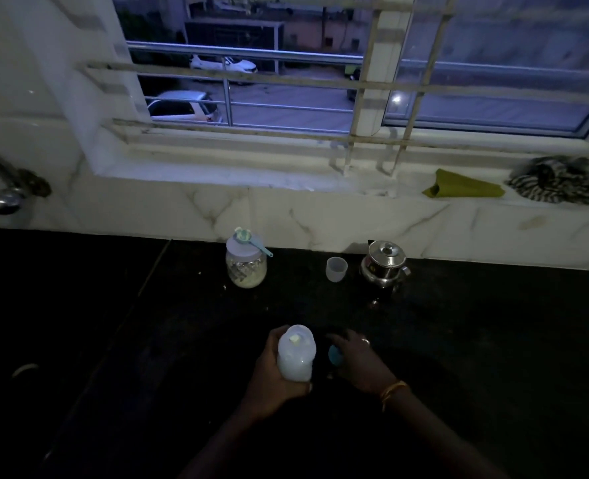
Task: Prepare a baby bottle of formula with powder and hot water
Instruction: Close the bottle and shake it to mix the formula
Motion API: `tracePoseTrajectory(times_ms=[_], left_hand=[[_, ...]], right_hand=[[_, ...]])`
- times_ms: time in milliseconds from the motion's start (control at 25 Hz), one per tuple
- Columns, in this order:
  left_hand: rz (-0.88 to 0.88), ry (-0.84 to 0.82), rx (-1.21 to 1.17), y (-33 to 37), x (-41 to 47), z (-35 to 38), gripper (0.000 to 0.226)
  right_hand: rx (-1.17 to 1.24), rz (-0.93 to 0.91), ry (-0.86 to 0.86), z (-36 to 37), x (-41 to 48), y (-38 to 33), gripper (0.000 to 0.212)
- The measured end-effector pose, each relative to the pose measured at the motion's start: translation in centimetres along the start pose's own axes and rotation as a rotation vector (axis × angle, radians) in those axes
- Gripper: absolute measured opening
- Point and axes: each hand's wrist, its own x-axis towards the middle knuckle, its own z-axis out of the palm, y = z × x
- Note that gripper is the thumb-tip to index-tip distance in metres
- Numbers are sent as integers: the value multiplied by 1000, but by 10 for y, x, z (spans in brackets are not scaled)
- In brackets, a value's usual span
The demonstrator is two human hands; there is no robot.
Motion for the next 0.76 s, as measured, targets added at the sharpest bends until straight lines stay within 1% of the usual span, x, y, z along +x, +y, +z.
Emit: tracePoseTrajectory(times_ms=[40, 80, 120, 160, 200, 240, 280, 360, 440, 480, 640, 680, 760], left_hand=[[6, -17, 13, 4, -4, -2, 77], [7, -18, 18, 6, -8, -2, 79], [8, -6, 20, 7, -12, -4, 79], [16, 3, 23, 8, -17, -6, 79], [21, -1, 37, 11, -21, -6, 79], [33, -12, 52, 13, -25, -6, 78], [30, -25, 58, 16, -28, -5, 78], [15, -35, 39, 24, -34, -3, 79], [-7, -35, 41, 33, -40, -2, 81], [-21, -48, 46, 37, -42, -2, 80], [-74, -104, 75, 45, -53, -6, 64], [-79, -102, 79, 46, -54, -7, 63], [-81, -114, 85, 49, -56, -8, 67]], right_hand=[[35, -2, 99, -3, -1, -5, 67], [119, -5, 216, -9, -4, -12, 56], [253, -11, 319, -20, -10, -19, 48], [426, -53, 380, -36, -21, -29, 42], [592, -152, 388, -54, -35, -41, 38], [668, -277, 346, -71, -51, -55, 35], [630, -392, 282, -86, -66, -69, 34], [408, -544, 176, -100, -87, -89, 36], [209, -591, 117, -104, -94, -99, 41], [159, -606, 106, -104, -96, -101, 43], [118, -657, 68, -106, -108, -109, 40], [113, -662, 62, -108, -112, -110, 40], [108, -637, 58, -110, -118, -115, 41]])
